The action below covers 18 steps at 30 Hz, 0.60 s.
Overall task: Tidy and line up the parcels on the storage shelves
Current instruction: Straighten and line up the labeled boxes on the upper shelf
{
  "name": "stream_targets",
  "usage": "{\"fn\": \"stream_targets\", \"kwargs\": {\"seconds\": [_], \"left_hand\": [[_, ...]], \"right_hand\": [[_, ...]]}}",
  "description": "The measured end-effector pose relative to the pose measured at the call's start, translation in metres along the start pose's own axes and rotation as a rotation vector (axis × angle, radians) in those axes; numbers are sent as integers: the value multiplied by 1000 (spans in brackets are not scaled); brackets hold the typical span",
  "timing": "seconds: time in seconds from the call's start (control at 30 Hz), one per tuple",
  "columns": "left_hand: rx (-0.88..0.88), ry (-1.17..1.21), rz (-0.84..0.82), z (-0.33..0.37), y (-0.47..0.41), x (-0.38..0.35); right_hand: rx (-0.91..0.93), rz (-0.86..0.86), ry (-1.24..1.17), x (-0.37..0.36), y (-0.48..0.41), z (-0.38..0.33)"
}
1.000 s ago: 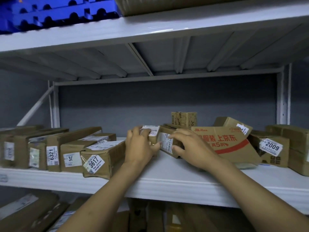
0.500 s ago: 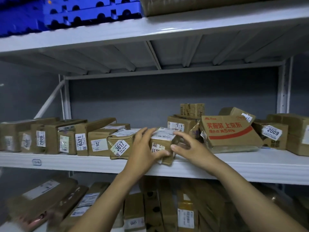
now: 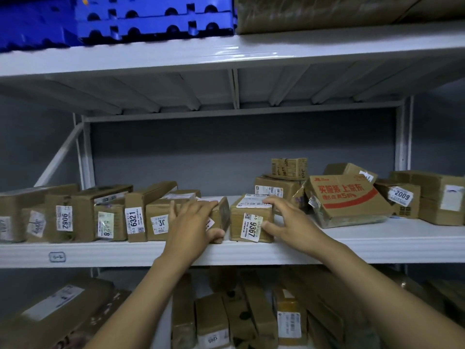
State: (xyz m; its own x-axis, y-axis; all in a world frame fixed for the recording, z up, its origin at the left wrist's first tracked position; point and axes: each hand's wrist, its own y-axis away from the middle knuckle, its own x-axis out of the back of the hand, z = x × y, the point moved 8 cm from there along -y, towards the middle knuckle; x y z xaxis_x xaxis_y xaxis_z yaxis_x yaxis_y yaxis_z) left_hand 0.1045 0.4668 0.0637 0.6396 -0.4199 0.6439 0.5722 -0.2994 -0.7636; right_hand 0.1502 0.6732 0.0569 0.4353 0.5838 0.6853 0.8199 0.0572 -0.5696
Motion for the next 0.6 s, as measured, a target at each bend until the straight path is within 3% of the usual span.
{"fn": "stream_targets", "kwargs": {"seconds": [0.4,0.6], "left_hand": [[-18,-86,-137,-15,-8,-3],[-162,-98,-86,31,-15,3]], "right_hand": [[-7,52,34,-21,-15,-14],[85,-86,254,-15,-17,-19]]}}
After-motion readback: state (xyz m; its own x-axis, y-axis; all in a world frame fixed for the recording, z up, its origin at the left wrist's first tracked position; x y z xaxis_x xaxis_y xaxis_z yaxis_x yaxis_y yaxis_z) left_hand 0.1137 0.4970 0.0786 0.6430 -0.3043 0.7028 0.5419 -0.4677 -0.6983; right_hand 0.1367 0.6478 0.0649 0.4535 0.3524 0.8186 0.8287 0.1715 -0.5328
